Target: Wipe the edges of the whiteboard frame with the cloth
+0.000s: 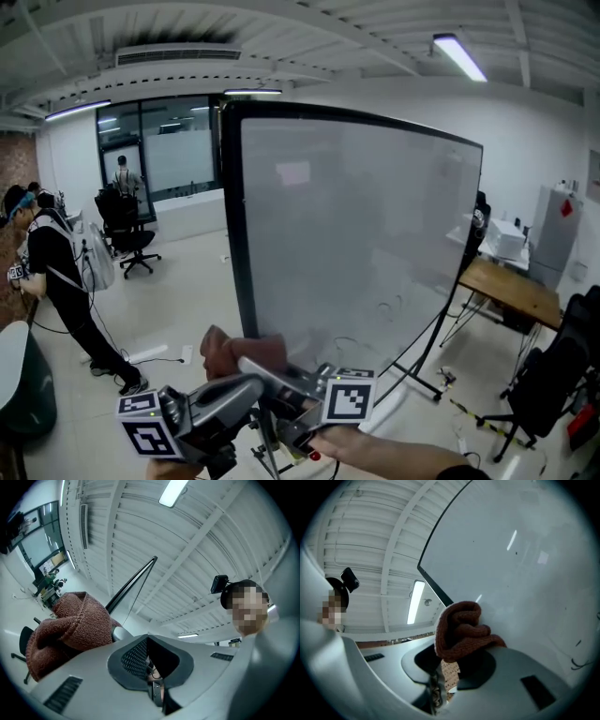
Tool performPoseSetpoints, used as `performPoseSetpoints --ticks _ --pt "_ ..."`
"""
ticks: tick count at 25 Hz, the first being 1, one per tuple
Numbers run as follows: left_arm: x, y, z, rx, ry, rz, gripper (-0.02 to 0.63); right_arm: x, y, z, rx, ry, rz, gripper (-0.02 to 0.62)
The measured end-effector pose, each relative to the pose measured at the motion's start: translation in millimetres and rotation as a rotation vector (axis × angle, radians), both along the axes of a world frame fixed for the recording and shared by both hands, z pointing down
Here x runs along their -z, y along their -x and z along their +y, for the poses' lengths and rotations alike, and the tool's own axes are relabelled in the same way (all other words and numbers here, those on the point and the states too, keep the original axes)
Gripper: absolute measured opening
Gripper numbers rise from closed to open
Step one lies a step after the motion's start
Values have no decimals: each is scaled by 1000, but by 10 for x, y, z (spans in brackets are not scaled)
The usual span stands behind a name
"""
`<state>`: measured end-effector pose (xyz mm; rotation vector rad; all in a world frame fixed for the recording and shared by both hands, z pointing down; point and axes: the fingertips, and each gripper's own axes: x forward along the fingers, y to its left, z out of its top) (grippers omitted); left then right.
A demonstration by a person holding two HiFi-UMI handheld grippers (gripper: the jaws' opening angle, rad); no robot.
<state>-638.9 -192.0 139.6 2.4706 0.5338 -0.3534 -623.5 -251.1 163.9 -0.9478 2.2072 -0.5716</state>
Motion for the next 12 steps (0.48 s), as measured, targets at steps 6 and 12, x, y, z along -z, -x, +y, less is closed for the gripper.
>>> performPoseSetpoints --ticks 6,12 --pt "71 85 -64 31 7 11 -3 91 82 2 44 -15 19 78" --pt "207 84 -33 -29 -48 47 -3 217 58 24 40 -23 27 77"
